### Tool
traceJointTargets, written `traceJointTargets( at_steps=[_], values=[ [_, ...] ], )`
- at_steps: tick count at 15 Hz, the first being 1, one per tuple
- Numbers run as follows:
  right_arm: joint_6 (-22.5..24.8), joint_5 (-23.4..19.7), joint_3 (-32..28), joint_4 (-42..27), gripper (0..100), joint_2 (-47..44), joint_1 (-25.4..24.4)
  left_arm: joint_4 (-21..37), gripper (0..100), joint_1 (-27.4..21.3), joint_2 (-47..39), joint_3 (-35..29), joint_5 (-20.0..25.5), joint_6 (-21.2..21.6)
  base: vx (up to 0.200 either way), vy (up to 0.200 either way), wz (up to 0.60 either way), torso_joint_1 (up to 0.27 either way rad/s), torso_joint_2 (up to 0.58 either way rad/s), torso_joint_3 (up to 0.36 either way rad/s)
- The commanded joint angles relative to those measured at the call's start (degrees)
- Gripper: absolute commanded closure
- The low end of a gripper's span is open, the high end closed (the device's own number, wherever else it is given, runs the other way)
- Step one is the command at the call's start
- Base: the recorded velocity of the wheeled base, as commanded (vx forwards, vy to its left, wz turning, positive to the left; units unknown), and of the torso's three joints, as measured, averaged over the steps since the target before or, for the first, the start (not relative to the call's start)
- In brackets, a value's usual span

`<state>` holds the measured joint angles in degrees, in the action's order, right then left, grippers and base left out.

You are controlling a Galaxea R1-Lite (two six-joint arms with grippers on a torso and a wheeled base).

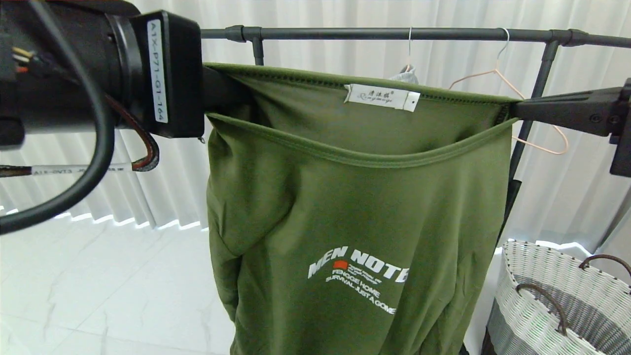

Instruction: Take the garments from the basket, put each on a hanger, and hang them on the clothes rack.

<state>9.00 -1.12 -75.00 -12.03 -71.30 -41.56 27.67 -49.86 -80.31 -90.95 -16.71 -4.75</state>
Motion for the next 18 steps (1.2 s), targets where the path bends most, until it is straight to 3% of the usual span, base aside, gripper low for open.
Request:
traceJointTargets(
  at_steps=[1,5,8,9,11,13,16,18],
  values=[
    [0.14,0.07,-0.94,-0.45,100,-0.15,0.16,-0.07,100,-1.12,-0.55,0.16,-0.78,0.01,0.0,0.0,0.0,0.0,0.0,0.0],
    [0.85,0.77,-4.72,-10.56,100,3.19,5.26,-0.07,100,0.9,-0.81,-2.56,-1.13,0.01,0.0,0.0,0.0,0.0,0.0,0.0],
    [0.5,-5.82,-6.3,-18.91,100,7.23,5.17,-0.25,100,0.9,-2.22,-3.18,-1.13,1.33,0.0,0.0,0.0,0.0,0.0,0.0],
    [0.5,-11.27,-6.39,-22.16,100,9.08,5.08,-1.04,100,0.64,-3.36,-4.14,-1.13,1.85,0.0,0.0,0.0,0.0,0.0,0.0],
    [0.5,-14.35,-5.95,-23.3,100,9.34,2.09,-2.62,100,0.55,-4.85,-4.58,-1.13,1.85,0.0,0.0,0.0,0.0,0.0,0.0],
    [-1.53,-14.17,-6.04,-23.21,100,9.08,-4.15,-2.8,100,0.64,-5.12,-4.58,-1.13,1.85,0.0,0.0,0.0,0.0,0.0,0.0],
    [-2.67,-13.73,-5.77,-23.21,100,9.16,-4.67,-2.71,100,0.55,-4.59,-4.32,-1.13,1.85,0.0,0.0,0.0,0.0,0.0,0.0],
    [-2.67,-8.19,-5.51,-23.04,100,8.37,-3.27,2.12,100,0.55,-2.48,-3.53,-1.13,1.85,0.0,0.0,0.0,0.0,0.0,0.0]
  ],
)
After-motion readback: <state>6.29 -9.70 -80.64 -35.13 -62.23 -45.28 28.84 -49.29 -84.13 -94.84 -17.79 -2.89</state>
